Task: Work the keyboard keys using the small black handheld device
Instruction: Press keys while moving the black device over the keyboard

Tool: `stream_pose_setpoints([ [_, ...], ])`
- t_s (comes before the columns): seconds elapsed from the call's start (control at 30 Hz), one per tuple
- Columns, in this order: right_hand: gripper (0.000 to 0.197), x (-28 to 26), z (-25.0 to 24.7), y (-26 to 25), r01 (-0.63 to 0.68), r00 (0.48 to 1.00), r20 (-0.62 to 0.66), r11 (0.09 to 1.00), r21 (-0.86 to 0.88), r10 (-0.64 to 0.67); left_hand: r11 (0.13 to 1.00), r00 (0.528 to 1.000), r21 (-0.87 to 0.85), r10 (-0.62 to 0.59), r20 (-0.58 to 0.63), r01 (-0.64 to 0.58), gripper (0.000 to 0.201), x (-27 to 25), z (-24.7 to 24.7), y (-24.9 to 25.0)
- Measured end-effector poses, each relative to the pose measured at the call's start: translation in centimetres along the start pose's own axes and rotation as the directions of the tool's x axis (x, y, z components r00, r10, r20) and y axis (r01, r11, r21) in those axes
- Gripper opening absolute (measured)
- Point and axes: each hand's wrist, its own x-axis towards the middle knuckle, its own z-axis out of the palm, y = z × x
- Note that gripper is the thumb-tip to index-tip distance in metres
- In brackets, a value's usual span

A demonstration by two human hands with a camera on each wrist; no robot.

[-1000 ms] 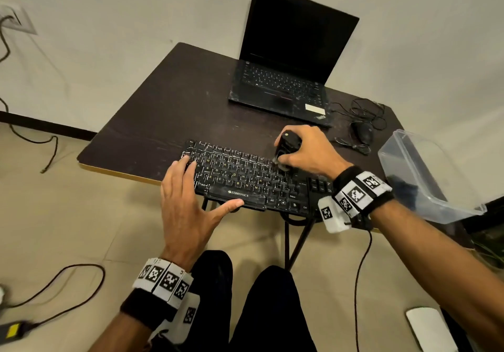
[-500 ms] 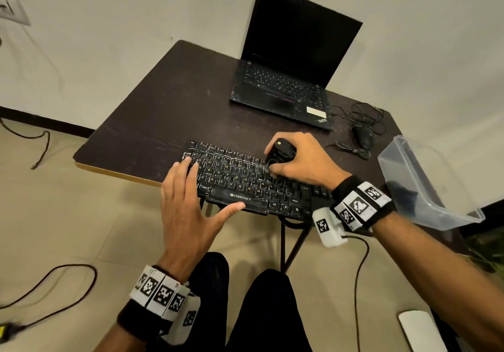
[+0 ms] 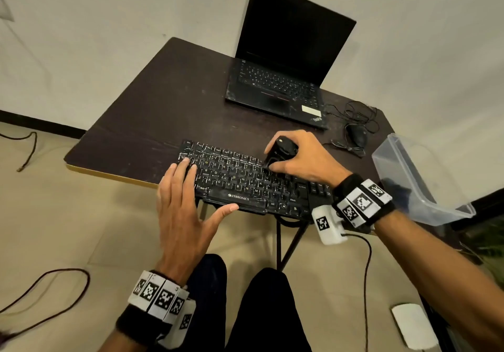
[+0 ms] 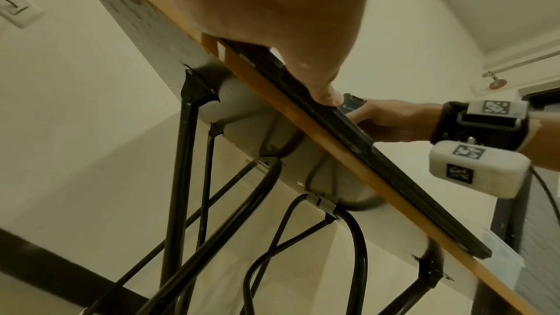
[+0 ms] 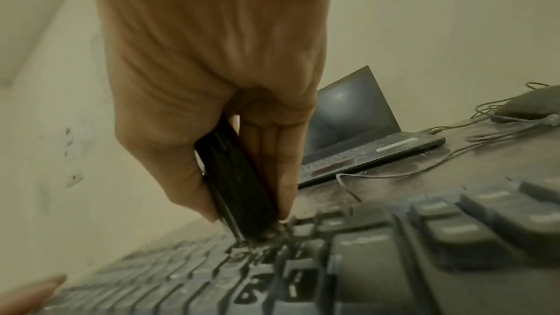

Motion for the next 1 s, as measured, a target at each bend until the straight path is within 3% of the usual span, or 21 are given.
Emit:
stream_pose_setpoints([
  [0.13,0.026,0.5,-0.4,0.0,-0.042,0.997,-0.068,0.999,-0.018,0.041,1.0,1.0,0.001,0.0,-0.004,0.0,0.104,-0.1,0.1,-0.2],
  [0.27,0.027,-0.1,0.1,-0.8,0.084,0.995,0.055,0.995,-0.062,-0.081,0.998,1.0,-0.063,-0.003,-0.005,0.003,0.101,0.1,-0.2,-0.6],
  [0.4,0.027,0.7,-0.5,-0.9,0.046,0.999,0.011,0.994,-0.101,-0.045,0.997,1.0,-0.082,0.0,0.0,0.0,0.097,-0.1,-0.4,-0.7],
  [0.57,0.028,-0.3,-0.3,-0.6,0.153,0.987,0.079,0.979,-0.136,-0.143,0.991,1.0,-0.13,0.014,-0.017,-0.016,0.091,-0.1,-0.3,-0.5],
  [0.63,0.028,0.0,-0.7,-0.3,0.102,0.995,0.032,0.985,-0.14,-0.099,0.995,0.999,-0.093,0.039,-0.031,-0.042,0.083,-0.3,-0.4,-0.3],
  [0.73,0.029,-0.1,-0.8,-0.4,0.129,0.991,0.043,0.982,-0.137,-0.124,0.976,0.968,-0.033,0.211,-0.134,-0.217,0.051,-1.1,-0.2,0.3],
  [0.83,0.03,-0.8,-0.2,-0.3,0.174,0.982,0.087,0.979,-0.106,-0.165,0.921,0.927,-0.15,0.335,-0.17,-0.36,0.022,-2.2,0.8,1.4],
  [0.93,0.029,-0.4,-0.6,0.1,0.11,0.994,0.033,0.99,-0.089,-0.107,0.903,0.919,-0.175,0.379,-0.106,-0.393,0.015,-2.8,1.5,1.9],
  [1.0,0.029,-0.5,-0.6,-0.2,0.135,0.99,0.044,0.986,-0.102,-0.131,0.907,0.925,-0.182,0.371,-0.081,-0.38,0.015,-2.8,1.6,1.8],
])
